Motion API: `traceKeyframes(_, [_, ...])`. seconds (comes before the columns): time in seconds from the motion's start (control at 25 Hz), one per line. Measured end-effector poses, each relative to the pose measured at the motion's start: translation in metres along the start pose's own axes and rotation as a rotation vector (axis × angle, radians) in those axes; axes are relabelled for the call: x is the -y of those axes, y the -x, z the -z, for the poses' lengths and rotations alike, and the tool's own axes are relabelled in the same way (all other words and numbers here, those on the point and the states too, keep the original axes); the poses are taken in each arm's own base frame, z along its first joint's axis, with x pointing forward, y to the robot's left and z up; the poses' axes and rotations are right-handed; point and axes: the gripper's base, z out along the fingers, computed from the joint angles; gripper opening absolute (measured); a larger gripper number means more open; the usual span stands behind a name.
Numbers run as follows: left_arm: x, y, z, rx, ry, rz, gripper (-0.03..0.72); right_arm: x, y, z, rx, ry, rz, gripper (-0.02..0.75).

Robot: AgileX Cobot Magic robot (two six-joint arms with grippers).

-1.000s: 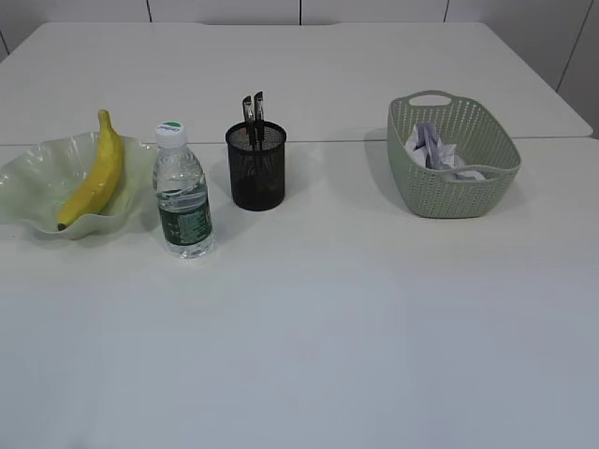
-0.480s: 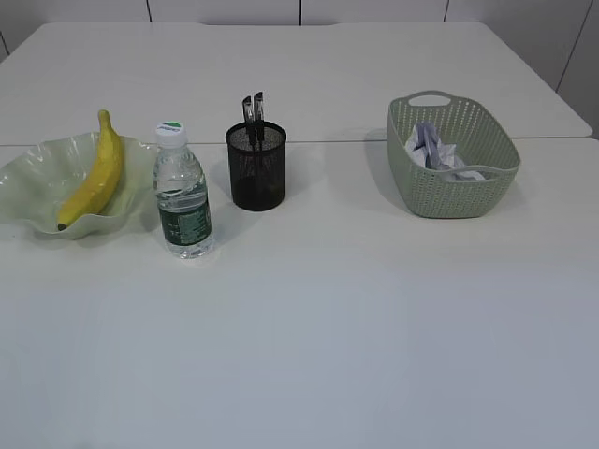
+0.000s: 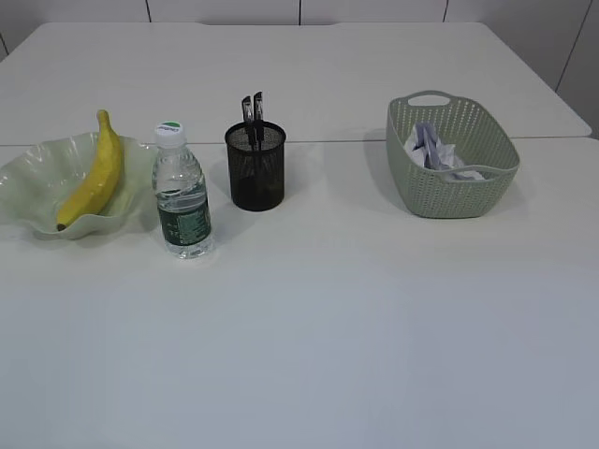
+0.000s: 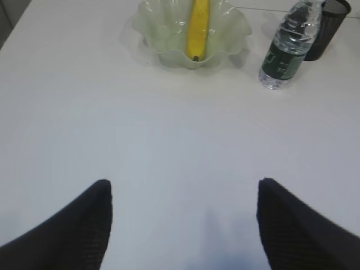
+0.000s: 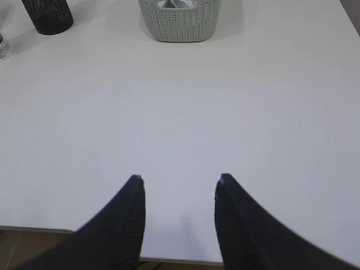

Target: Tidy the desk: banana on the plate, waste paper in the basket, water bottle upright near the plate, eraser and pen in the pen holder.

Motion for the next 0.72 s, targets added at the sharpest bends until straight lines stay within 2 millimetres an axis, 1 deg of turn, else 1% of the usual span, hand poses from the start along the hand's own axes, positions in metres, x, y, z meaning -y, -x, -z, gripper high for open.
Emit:
traceKeyframes(0.2, [0.0029, -0.0006, 0.0, -0.007, -0.032, 0.016, 0.576, -0.0004, 0.0, 0.0, 0.001, -0.027, -0.016, 0.309])
traceKeyframes(0.36, [0.0033, -0.0007, 0.0, -0.002, -0.006, 0.032, 0.576, -0.0008, 0.0, 0.0, 0.002, -0.059, -0.035, 0.309])
traceKeyframes(0.72, [0.0036, -0.0007, 0.0, 0.002, 0.012, 0.043, 0.576, -0.0009, 0.0, 0.0, 0.002, -0.063, -0.037, 0.309])
